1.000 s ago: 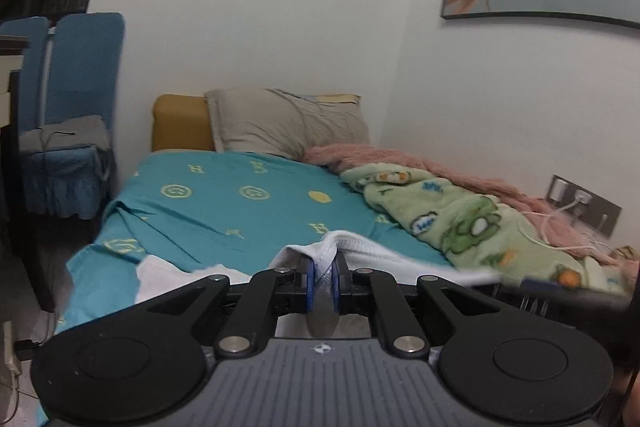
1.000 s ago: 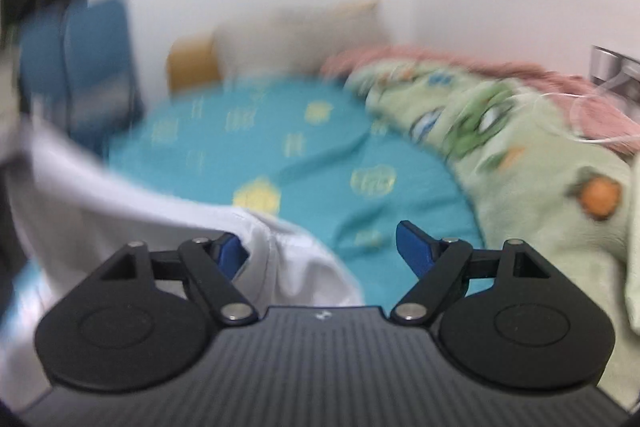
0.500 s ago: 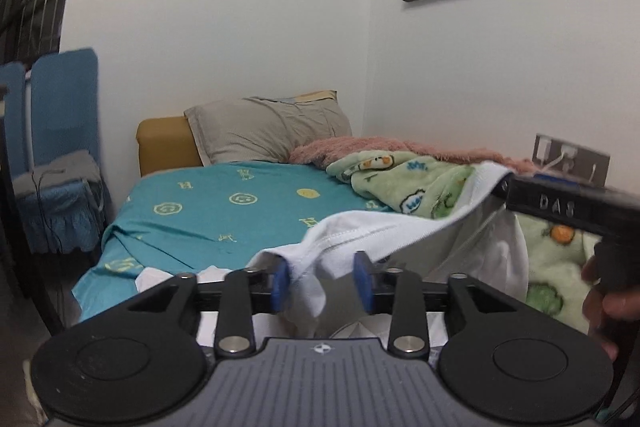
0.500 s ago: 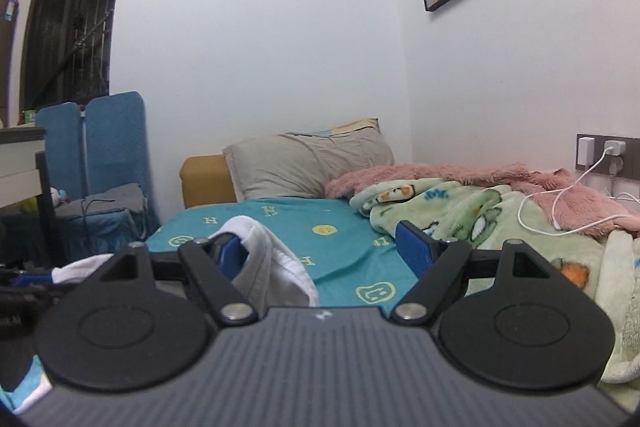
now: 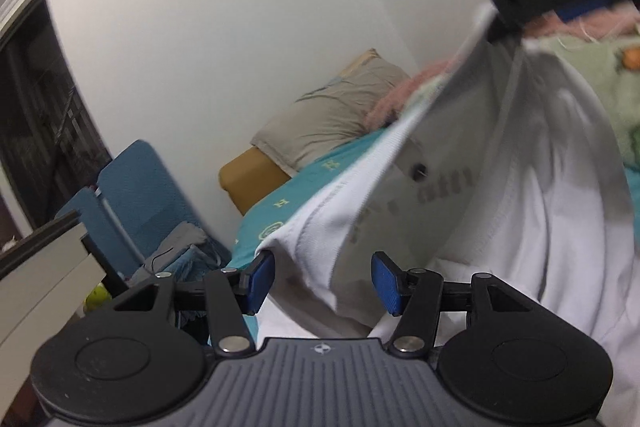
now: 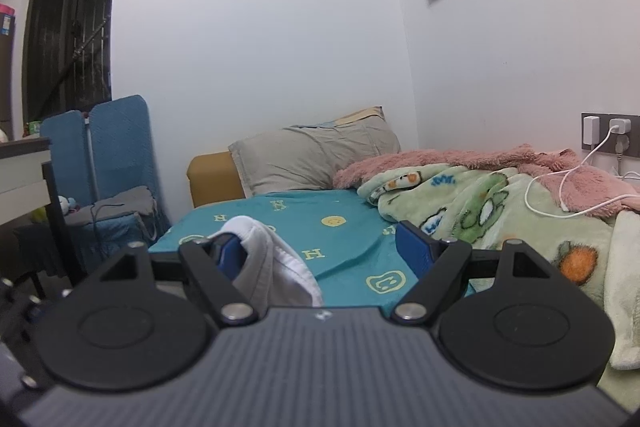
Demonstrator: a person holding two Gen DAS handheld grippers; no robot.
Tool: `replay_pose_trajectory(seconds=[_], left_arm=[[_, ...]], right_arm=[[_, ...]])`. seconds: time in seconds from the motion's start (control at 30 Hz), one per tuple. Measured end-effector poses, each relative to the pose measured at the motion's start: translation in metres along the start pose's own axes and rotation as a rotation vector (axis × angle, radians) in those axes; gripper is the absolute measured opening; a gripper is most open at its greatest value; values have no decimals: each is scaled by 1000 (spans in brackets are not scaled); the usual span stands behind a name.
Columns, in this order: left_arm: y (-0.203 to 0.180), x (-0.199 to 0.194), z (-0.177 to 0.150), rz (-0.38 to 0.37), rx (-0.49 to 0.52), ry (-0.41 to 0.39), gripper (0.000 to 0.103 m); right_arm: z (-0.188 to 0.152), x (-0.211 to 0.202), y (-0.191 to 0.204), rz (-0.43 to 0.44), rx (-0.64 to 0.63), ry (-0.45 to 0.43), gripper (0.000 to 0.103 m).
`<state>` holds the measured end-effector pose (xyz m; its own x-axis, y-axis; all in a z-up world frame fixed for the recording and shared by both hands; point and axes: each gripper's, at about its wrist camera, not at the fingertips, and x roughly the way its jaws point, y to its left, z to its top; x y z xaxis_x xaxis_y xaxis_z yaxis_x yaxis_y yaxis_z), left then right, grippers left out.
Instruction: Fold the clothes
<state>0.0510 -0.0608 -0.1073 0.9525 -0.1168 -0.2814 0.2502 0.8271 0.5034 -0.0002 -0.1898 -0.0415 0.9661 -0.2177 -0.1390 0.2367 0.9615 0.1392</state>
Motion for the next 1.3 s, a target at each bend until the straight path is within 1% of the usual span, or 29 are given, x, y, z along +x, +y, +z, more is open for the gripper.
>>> replay_pose_trajectory(seconds=[0.03,0.13,0.17,0.3,0.43,0.5,0.57,0.63,0.7,0.73,0.77,0.8,0.87,0.9,0.93,1.0,1.1,1.23,1.3], left_arm=[[4,-3,3,10,-32,-5,57],[6,-12,7,44,-38,-46,64],[7,-15,8,55,-39,-59,65],[-12,-4,4,23,46,-20,66],[-15,28,-6,88,50,58,66],[7,38,-3,139,-64,67,66],[34,40,2,179,-219,52,66],[57,36,5,219,-315,23,67],[69,29,6,261,-347,-8,67],[74,25,7,277,-357,-20,67],[77,21,9,277,-374,-30,67],[80,13,10,273,-387,-42,67],[77,4,15,287,-360,-51,69],[77,1,18,288,-358,-52,71],[79,-7,21,287,-365,-59,71],[84,-22,29,285,-381,-74,71],[104,-45,55,311,-384,-142,71],[153,-84,117,340,-431,-249,71],[183,-109,152,334,-466,-298,71]], right_arm=[[0,0,-2,-1,10,7,80],[-1,1,-4,2,32,26,80],[-1,1,-4,4,37,30,80],[-1,-1,-4,16,41,29,80],[-2,-3,1,22,12,17,80],[-4,-1,4,10,-20,30,80],[-9,7,6,1,-61,84,80],[-19,21,11,-13,-124,201,80],[-32,38,17,-32,-190,343,80],[-39,44,18,-47,-213,393,80],[-44,48,20,-64,-234,432,80],[-45,48,19,-82,-229,434,80],[-42,42,15,-118,-190,394,80],[-36,36,11,-140,-159,358,80],[-27,30,5,-154,-113,319,80],[0,18,-6,-142,-19,256,80],[56,1,-7,-95,9,133,80],[145,-26,7,-21,24,3,80],[190,-45,14,13,31,-65,80]])
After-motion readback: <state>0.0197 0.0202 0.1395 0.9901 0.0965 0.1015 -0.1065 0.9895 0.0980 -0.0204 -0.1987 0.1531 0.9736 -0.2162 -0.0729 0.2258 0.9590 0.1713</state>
